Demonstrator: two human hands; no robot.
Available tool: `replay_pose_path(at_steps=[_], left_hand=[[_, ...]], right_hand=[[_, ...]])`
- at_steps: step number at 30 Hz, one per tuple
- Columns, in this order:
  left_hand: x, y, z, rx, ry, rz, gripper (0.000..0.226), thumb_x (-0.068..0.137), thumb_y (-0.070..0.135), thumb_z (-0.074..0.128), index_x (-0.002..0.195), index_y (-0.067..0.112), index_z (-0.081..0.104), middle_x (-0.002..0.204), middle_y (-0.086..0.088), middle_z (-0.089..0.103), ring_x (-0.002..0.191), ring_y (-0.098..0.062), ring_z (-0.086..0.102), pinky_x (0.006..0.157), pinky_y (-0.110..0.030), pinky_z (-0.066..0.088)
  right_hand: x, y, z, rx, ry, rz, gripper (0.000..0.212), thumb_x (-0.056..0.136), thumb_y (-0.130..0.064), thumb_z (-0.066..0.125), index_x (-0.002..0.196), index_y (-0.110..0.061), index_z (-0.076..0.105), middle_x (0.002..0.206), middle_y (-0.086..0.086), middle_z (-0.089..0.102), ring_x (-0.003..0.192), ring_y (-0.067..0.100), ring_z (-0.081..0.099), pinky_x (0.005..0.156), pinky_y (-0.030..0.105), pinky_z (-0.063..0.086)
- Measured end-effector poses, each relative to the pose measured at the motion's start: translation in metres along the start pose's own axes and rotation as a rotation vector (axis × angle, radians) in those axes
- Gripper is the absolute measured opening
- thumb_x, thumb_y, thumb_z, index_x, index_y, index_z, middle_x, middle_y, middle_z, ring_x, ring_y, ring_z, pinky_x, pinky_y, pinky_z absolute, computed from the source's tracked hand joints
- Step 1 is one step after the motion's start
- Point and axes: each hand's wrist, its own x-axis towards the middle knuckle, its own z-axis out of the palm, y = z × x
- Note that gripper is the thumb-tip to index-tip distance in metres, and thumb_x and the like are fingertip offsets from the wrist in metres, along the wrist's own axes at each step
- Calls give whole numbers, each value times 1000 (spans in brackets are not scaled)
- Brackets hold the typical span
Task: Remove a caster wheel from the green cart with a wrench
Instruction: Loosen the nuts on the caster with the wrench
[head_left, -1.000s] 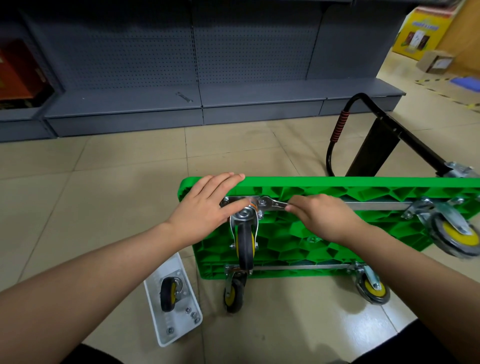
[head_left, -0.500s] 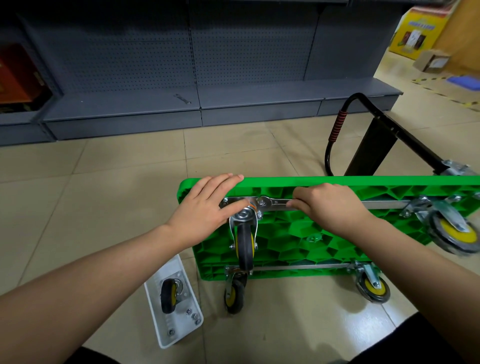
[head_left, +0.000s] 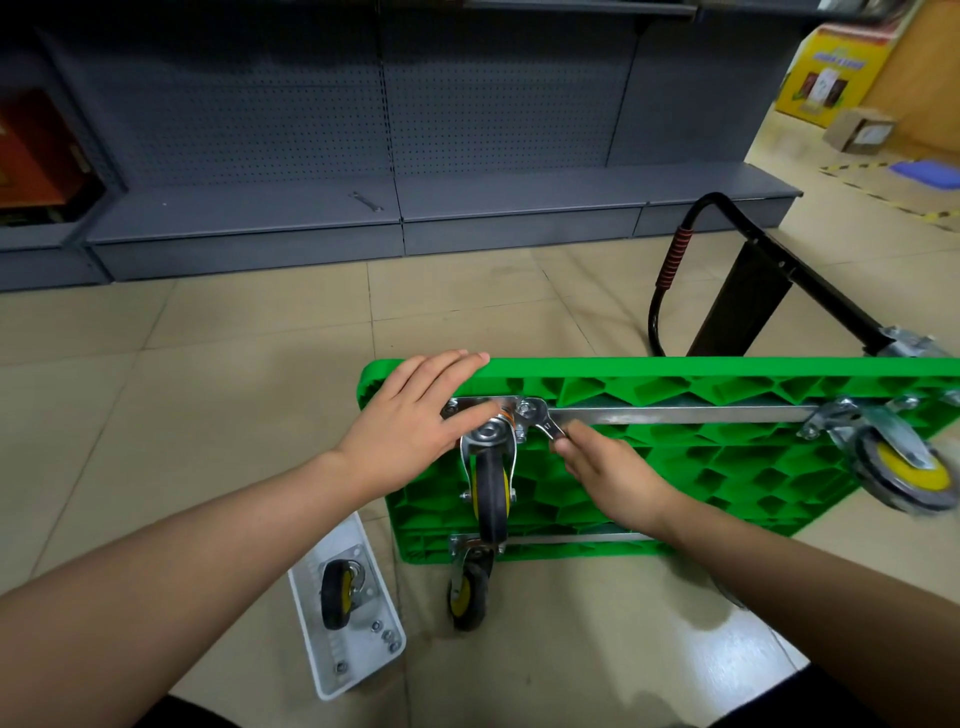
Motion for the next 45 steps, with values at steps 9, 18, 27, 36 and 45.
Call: replay_pose_path(at_steps=[9, 18, 27, 36, 45], left_hand=[[-1, 1, 4, 23, 8, -2, 74, 83, 13, 79, 146, 34, 49, 160, -16, 34, 143, -36, 38, 116, -46, 28], [-1, 1, 5, 21, 30, 1, 67, 88, 13, 74, 147, 34, 48, 160, -16, 36, 143, -37, 38, 116, -46, 27], [-2, 1, 6, 21, 40, 1, 63, 90, 12, 70, 146, 33, 49, 160, -17, 35, 143, -37, 38, 115, -46, 28], [-2, 0, 6, 9, 61, -1, 57, 92, 13, 70, 142, 33, 54, 159, -16, 36, 143, -36, 39, 114, -46, 29], [-2, 0, 8, 13, 56, 6, 60, 88, 11, 73, 142, 32, 54, 159, -17, 37, 142, -37, 40, 114, -47, 30]], right_hand=[[8, 9, 18, 149, 46, 49, 27, 107, -33, 43, 81, -27, 43, 67, -2, 48, 58, 10, 42, 59, 32, 38], [17, -4, 48, 339, 91, 86, 28, 109, -29, 39, 89, -16, 54, 74, 2, 68, 64, 5, 58, 67, 25, 45], [17, -4, 54, 382, 140, 146, 35, 109, -32, 40, 82, -19, 59, 68, -2, 67, 63, 5, 58, 66, 26, 44], [18, -15, 67, 495, 128, 128, 45, 109, -34, 37, 107, 1, 65, 96, 13, 73, 81, 14, 62, 80, 25, 47], [16, -24, 65, 538, 73, 129, 36, 110, -27, 34, 83, -9, 50, 68, 9, 50, 58, 13, 47, 57, 19, 42]])
